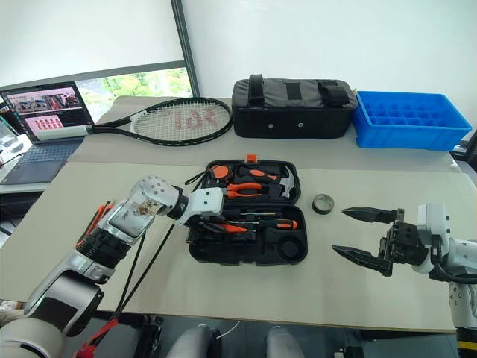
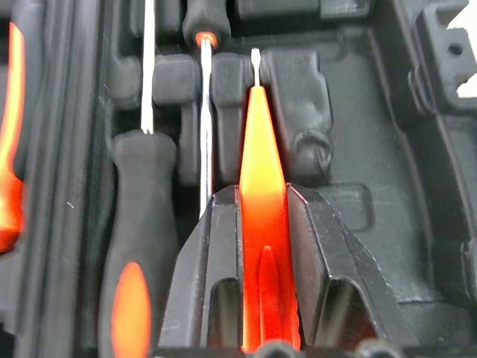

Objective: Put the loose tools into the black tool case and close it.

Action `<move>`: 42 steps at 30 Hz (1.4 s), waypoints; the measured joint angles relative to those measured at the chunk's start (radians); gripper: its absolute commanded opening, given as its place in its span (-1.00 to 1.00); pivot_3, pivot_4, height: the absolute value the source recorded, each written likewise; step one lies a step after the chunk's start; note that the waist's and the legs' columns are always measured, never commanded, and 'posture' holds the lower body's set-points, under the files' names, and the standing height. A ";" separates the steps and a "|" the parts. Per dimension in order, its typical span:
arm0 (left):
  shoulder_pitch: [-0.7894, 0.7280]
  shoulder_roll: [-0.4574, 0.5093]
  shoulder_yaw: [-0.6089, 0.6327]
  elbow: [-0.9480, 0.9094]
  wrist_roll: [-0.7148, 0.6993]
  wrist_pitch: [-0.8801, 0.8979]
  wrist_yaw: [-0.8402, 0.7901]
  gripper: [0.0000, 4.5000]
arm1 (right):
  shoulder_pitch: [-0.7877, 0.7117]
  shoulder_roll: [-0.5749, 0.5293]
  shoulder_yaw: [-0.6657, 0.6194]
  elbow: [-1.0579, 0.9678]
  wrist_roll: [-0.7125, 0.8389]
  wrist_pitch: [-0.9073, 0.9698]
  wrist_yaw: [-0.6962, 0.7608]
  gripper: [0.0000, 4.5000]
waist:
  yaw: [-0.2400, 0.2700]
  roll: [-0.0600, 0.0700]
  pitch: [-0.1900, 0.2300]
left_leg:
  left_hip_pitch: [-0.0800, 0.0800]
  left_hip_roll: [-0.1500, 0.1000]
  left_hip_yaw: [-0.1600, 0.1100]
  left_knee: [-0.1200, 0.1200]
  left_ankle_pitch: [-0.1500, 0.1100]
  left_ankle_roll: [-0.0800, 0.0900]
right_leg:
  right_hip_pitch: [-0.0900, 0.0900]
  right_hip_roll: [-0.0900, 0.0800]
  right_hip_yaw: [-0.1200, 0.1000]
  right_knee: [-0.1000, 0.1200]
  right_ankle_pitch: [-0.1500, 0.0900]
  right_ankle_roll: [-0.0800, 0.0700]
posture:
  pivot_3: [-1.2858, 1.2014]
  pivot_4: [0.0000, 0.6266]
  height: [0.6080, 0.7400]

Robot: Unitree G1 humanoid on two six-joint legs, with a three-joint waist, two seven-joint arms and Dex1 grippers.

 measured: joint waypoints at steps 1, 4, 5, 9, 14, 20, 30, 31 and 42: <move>-0.002 -0.001 -0.003 -0.001 0.002 0.006 0.000 -0.82 | 0.000 0.000 0.000 0.000 0.000 0.000 0.000 1.00 | 0.000 0.000 0.000 | 0.000 0.000 0.000 0.000 0.000 0.000 | 0.000 0.000 0.000 0.000 0.000 0.000 | 0.03 -0.52 0.49; -0.011 -0.009 -0.014 0.003 0.015 0.014 0.001 -0.82 | 0.002 0.000 0.000 0.000 0.000 0.000 0.000 1.00 | 0.002 0.001 -0.001 | 0.000 0.000 0.000 0.001 0.000 0.000 | 0.001 0.000 0.000 0.000 0.000 0.000 | 0.03 -0.52 0.49; -0.012 -0.017 -0.015 0.008 0.018 0.017 0.002 -0.82 | 0.002 0.000 0.000 0.000 0.000 0.000 0.000 1.00 | 0.003 0.001 -0.001 | 0.000 0.000 0.000 0.001 0.000 0.000 | 0.001 0.000 0.000 0.000 0.000 0.000 | 0.03 -0.52 0.49; -0.012 -0.040 -0.010 0.025 0.018 0.022 0.006 -0.82 | 0.002 0.000 0.000 -0.001 0.000 0.000 -0.001 1.00 | 0.006 0.002 -0.001 | 0.000 -0.001 0.000 0.002 0.000 0.000 | 0.001 0.000 0.000 0.000 0.000 0.000 | 0.03 -0.52 0.49; -0.007 -0.047 0.002 0.042 0.017 0.004 0.008 -0.59 | 0.004 0.000 -0.001 -0.004 0.000 0.000 -0.003 1.00 | 0.007 0.002 -0.001 | 0.000 -0.001 0.000 0.002 0.000 0.000 | 0.002 0.000 0.001 0.000 0.000 0.001 | 0.03 -0.52 0.49; 0.024 -0.059 0.022 0.054 0.006 -0.022 0.025 0.13 | 0.004 0.000 -0.001 -0.006 0.000 0.000 -0.004 1.00 | 0.008 0.003 -0.002 | 0.001 -0.001 0.000 0.003 0.000 0.000 | 0.002 -0.001 0.001 0.002 0.000 0.001 | 0.03 -0.52 0.49; 0.045 -0.029 0.149 -0.086 -0.130 0.076 0.033 0.13 | 0.002 -0.001 -0.001 -0.005 -0.001 0.000 -0.003 1.00 | 0.001 0.003 -0.002 | -0.001 -0.001 -0.001 0.002 0.000 0.001 | 0.000 0.000 0.001 0.002 -0.001 0.003 | 0.03 -0.52 0.49; 0.044 -0.019 0.164 -0.113 -0.145 0.090 0.028 0.13 | 0.002 0.000 -0.001 -0.004 -0.001 0.000 -0.003 1.00 | 0.001 0.003 -0.002 | -0.001 -0.001 -0.001 0.002 0.000 0.001 | 0.000 0.000 0.001 0.002 -0.001 0.003 | 0.03 -0.52 0.49; 0.089 0.009 0.336 -0.182 -0.291 0.077 0.087 -0.18 | -0.027 0.007 0.009 0.003 -0.003 -0.001 -0.003 1.00 | 0.000 0.003 -0.002 | -0.001 -0.001 -0.001 0.002 0.000 0.001 | 0.000 0.000 0.001 0.002 -0.001 0.003 | 0.03 -0.52 0.49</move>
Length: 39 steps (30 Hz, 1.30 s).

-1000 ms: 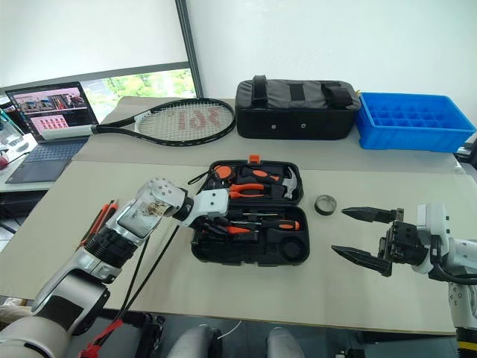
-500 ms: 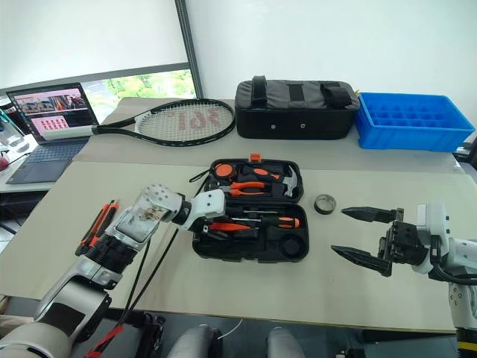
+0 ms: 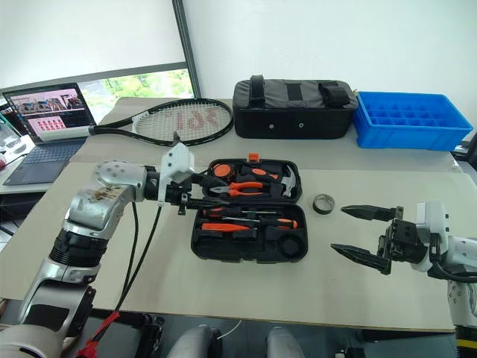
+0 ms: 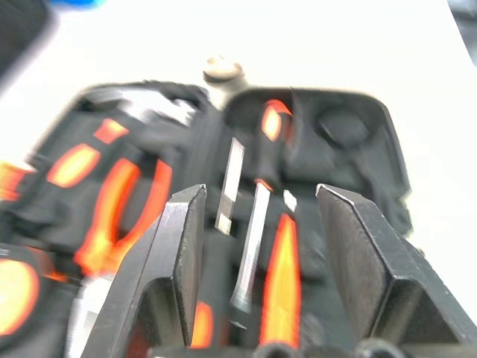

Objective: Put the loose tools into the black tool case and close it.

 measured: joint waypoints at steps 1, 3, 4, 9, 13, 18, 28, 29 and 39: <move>0.028 -0.002 0.000 0.008 0.003 -0.023 0.015 -0.39 | 0.000 0.002 0.002 0.000 0.000 0.000 0.000 1.00 | 0.000 0.000 0.000 | 0.000 0.000 0.000 0.000 0.000 0.000 | 0.000 0.000 0.000 0.000 0.000 -0.001 | 0.03 -0.52 0.49; 0.079 -0.009 0.010 0.020 0.003 -0.044 0.050 -0.72 | 0.001 0.007 0.002 -0.002 0.000 0.000 0.000 1.00 | 0.000 -0.001 0.000 | 0.000 0.000 0.000 0.000 0.000 0.000 | 0.000 0.000 0.000 0.000 0.001 -0.001 | 0.03 -0.52 0.49; 0.107 -0.010 0.027 0.015 -0.003 -0.049 0.077 -0.92 | 0.004 0.008 0.003 -0.003 0.000 0.000 -0.001 1.00 | 0.002 -0.001 0.001 | -0.001 0.000 0.000 0.000 0.000 0.000 | 0.000 0.000 0.000 0.000 0.001 -0.001 | 0.03 -0.52 0.49; 0.231 -0.004 0.214 -0.098 -0.039 -0.025 0.272 -0.98 | 0.033 0.015 0.001 -0.026 0.002 0.000 -0.003 1.00 | 0.000 -0.002 0.001 | 0.000 0.001 -0.001 0.000 0.000 0.000 | 0.000 0.000 0.000 0.000 0.001 -0.001 | 0.03 -0.52 0.49; 0.338 0.046 0.377 -0.147 -0.028 0.047 0.449 -0.98 | 0.025 0.028 0.004 -0.030 0.004 0.001 -0.005 1.00 | -0.006 -0.003 0.002 | 0.001 0.002 -0.001 -0.001 0.000 0.000 | 0.000 0.000 -0.001 0.001 0.001 -0.001 | 0.03 -0.52 0.49; 0.461 0.089 0.496 -0.172 0.028 0.085 0.609 -0.98 | -0.034 0.044 0.030 -0.026 0.025 0.009 0.004 1.00 | -0.007 -0.003 0.002 | 0.002 0.002 -0.001 -0.001 0.000 0.000 | 0.000 -0.001 -0.001 0.001 0.001 -0.002 | 0.03 -0.52 0.49; 0.649 0.070 0.599 -0.207 0.068 0.205 0.803 -0.98 | -0.128 0.053 0.078 0.050 0.042 0.025 0.054 1.00 | 0.002 -0.005 0.000 | 0.003 0.003 0.000 -0.003 0.000 0.000 | 0.000 -0.002 -0.002 0.000 0.001 -0.002 | 0.03 -0.52 0.49; 0.660 0.070 0.600 -0.207 0.067 0.206 0.803 -0.98 | -0.132 0.053 0.080 0.059 0.042 0.025 0.059 1.00 | 0.003 -0.005 0.000 | 0.003 0.003 0.000 -0.003 0.000 0.000 | 0.000 -0.002 -0.003 0.000 0.001 -0.002 | 0.03 -0.52 0.49; 0.713 0.074 0.659 -0.141 -0.001 0.147 0.755 0.47 | -0.167 0.052 0.099 0.089 0.041 0.025 0.080 1.00 | 0.000 -0.005 0.000 | 0.004 0.004 0.000 -0.004 0.000 0.000 | 0.000 -0.003 -0.003 0.001 0.001 -0.003 | 0.03 -0.52 0.49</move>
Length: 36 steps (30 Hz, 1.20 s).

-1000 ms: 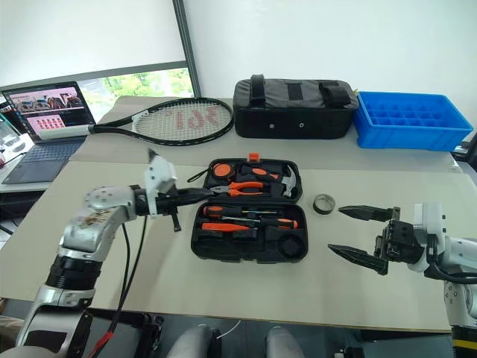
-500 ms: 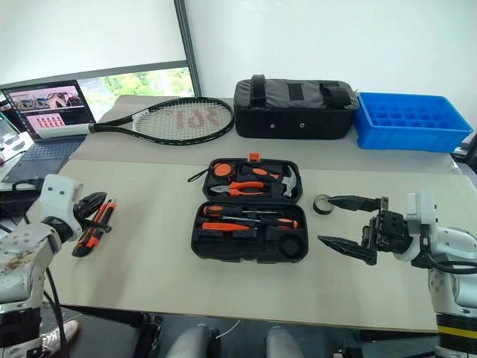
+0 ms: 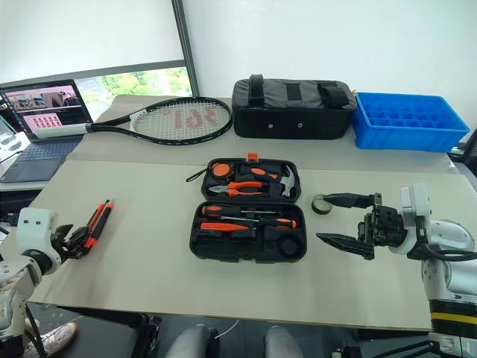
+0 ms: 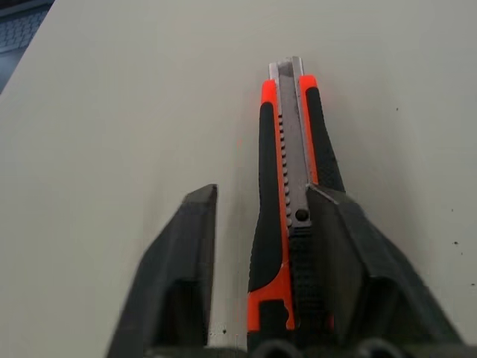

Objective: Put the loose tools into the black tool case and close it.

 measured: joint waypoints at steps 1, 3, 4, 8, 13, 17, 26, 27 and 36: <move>0.000 0.000 0.000 0.008 0.000 -0.011 -0.001 0.61 | 0.000 0.000 0.000 0.000 0.000 0.000 -0.001 1.00 | 0.000 0.000 0.000 | 0.000 0.000 0.000 0.000 0.000 0.000 | 0.000 0.000 0.000 0.000 0.000 0.000 | 0.03 -0.52 0.49; 0.000 0.000 -0.003 0.030 0.001 -0.028 -0.003 0.93 | 0.002 -0.001 0.000 -0.004 0.000 0.003 -0.005 1.00 | 0.000 0.000 0.000 | 0.000 0.000 0.000 0.000 0.000 0.000 | 0.000 0.000 0.000 0.000 0.000 0.000 | 0.03 -0.52 0.49; -0.001 0.002 -0.009 0.045 0.001 -0.029 -0.009 0.97 | 0.002 -0.002 0.000 -0.011 0.000 0.010 -0.010 1.00 | 0.000 0.000 0.000 | 0.000 0.000 0.000 0.000 0.000 0.000 | 0.000 0.000 0.000 0.000 0.000 0.000 | 0.03 -0.52 0.49; -0.004 0.014 -0.039 0.105 -0.001 -0.025 -0.042 0.97 | 0.002 -0.011 0.000 -0.025 0.000 0.020 -0.022 1.00 | -0.002 0.000 0.000 | 0.000 0.000 0.000 0.000 0.000 0.000 | 0.000 0.000 0.000 0.000 0.000 0.000 | 0.03 -0.52 0.49; -0.027 0.054 -0.068 0.160 -0.002 -0.045 -0.098 0.97 | 0.005 -0.016 0.000 -0.033 0.000 0.024 -0.032 1.00 | 0.000 0.001 -0.001 | 0.000 0.000 0.001 0.000 0.000 0.000 | 0.000 0.000 0.000 0.000 0.000 0.000 | 0.03 -0.52 0.49; -0.040 0.056 -0.077 0.182 -0.017 -0.044 -0.115 0.48 | 0.007 -0.018 0.000 -0.041 0.000 0.037 -0.034 1.00 | 0.002 0.002 -0.001 | 0.000 0.000 0.001 0.000 0.000 0.000 | 0.000 -0.001 0.000 0.000 0.000 0.000 | 0.03 -0.52 0.49; -0.028 0.060 -0.082 0.210 -0.036 -0.080 -0.140 -0.21 | 0.040 -0.022 -0.013 -0.056 0.001 0.048 -0.035 1.00 | -0.009 0.003 -0.001 | 0.001 0.000 0.001 0.000 0.000 0.000 | -0.001 0.000 0.000 0.002 0.000 0.000 | 0.03 -0.52 0.49; -0.027 0.060 -0.082 0.210 -0.039 -0.095 -0.149 -0.21 | 0.041 -0.022 -0.014 -0.057 0.001 0.051 -0.036 1.00 | -0.009 0.003 -0.001 | 0.000 0.000 0.001 0.000 0.000 0.000 | -0.001 0.000 0.000 0.002 0.000 0.000 | 0.03 -0.52 0.49; -0.155 0.099 -0.173 0.001 -0.164 -0.140 -0.369 -0.21 | 0.048 -0.027 -0.026 -0.070 0.001 0.054 -0.035 1.00 | 0.008 -0.002 0.000 | -0.003 -0.001 0.000 0.000 0.000 0.000 | -0.001 -0.001 -0.003 -0.001 0.000 0.000 | 0.03 -0.52 0.49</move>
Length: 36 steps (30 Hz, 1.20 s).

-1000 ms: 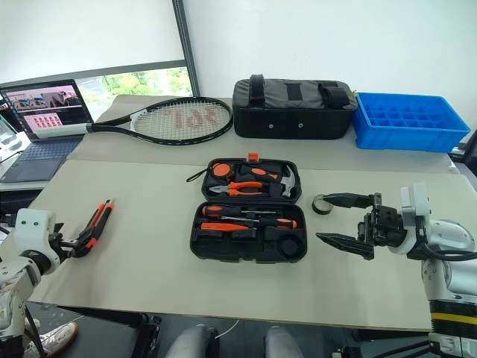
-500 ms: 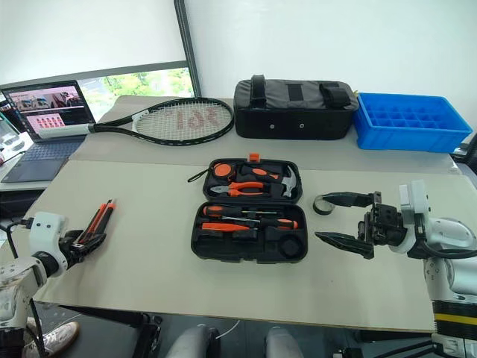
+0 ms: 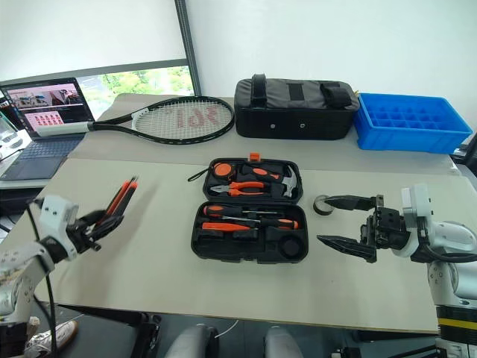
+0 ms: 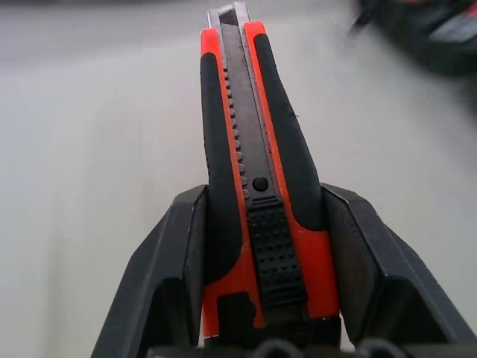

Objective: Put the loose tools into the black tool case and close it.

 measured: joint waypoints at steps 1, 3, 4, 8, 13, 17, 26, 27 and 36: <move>-0.041 0.015 -0.041 -0.028 -0.007 -0.004 -0.042 -0.21 | 0.002 0.000 -0.003 -0.001 0.000 0.000 0.000 1.00 | 0.001 0.001 0.000 | 0.000 -0.001 0.000 0.000 0.000 0.000 | 0.000 0.000 0.000 -0.001 0.000 0.000 | 0.03 -0.52 0.49; -0.148 0.045 -0.179 -0.059 0.008 -0.046 -0.153 -0.21 | 0.017 -0.002 -0.012 -0.001 -0.003 -0.005 0.001 1.00 | -0.002 0.002 -0.001 | 0.000 -0.001 0.001 0.000 0.000 0.000 | 0.000 0.001 0.001 -0.001 0.000 0.000 | 0.03 -0.52 0.49; -0.176 0.047 -0.216 -0.062 0.016 -0.058 -0.179 -0.21 | 0.020 -0.003 -0.011 0.000 -0.006 -0.006 0.002 1.00 | -0.002 0.003 -0.001 | 0.000 -0.002 0.001 0.000 0.000 0.000 | 0.001 0.001 0.001 -0.001 0.000 0.000 | 0.03 -0.52 0.49; -0.320 0.028 -0.440 -0.035 0.094 -0.130 -0.305 -0.21 | 0.049 -0.005 -0.018 0.002 -0.020 -0.032 0.004 1.00 | -0.009 0.004 -0.001 | 0.000 -0.001 0.001 0.000 0.000 0.000 | 0.000 0.003 0.003 -0.001 0.000 0.000 | 0.03 -0.52 0.49; -0.442 -0.056 -0.645 -0.015 0.168 -0.159 -0.395 -0.21 | 0.105 -0.005 -0.047 -0.009 -0.021 -0.047 -0.001 1.00 | -0.007 0.002 0.001 | -0.001 -0.001 0.001 0.001 0.000 0.000 | 0.000 0.004 0.004 -0.001 0.000 0.000 | 0.03 -0.52 0.49; -0.464 -0.077 -0.747 0.021 0.244 -0.169 -0.424 -0.21 | 0.172 -0.004 -0.083 -0.041 -0.020 -0.061 -0.013 1.00 | -0.010 0.002 0.002 | -0.001 -0.001 0.001 0.001 0.000 0.001 | 0.000 0.004 0.005 -0.001 0.000 0.001 | 0.03 -0.52 0.49; -0.489 -0.077 -0.800 0.071 0.345 -0.146 -0.427 -0.21 | 0.226 -0.002 -0.105 -0.096 -0.018 -0.067 -0.051 1.00 | -0.010 0.002 0.002 | -0.001 -0.001 0.001 0.003 0.000 0.001 | 0.001 0.004 0.005 -0.001 -0.001 0.001 | 0.03 -0.52 0.49; -0.490 -0.077 -0.801 0.070 0.352 -0.144 -0.430 -0.21 | 0.226 -0.002 -0.106 -0.103 -0.017 -0.067 -0.059 1.00 | -0.009 0.002 0.002 | -0.001 -0.001 0.001 0.003 0.000 0.001 | 0.001 0.004 0.005 -0.001 -0.001 0.001 | 0.03 -0.52 0.49; -0.490 -0.067 -0.807 0.070 0.370 -0.146 -0.446 -0.21 | 0.215 -0.002 -0.105 -0.104 -0.017 -0.067 -0.064 1.00 | -0.009 0.002 0.002 | -0.001 -0.001 0.001 0.003 0.000 0.001 | 0.001 0.004 0.005 -0.001 -0.001 0.001 | 0.03 -0.52 0.49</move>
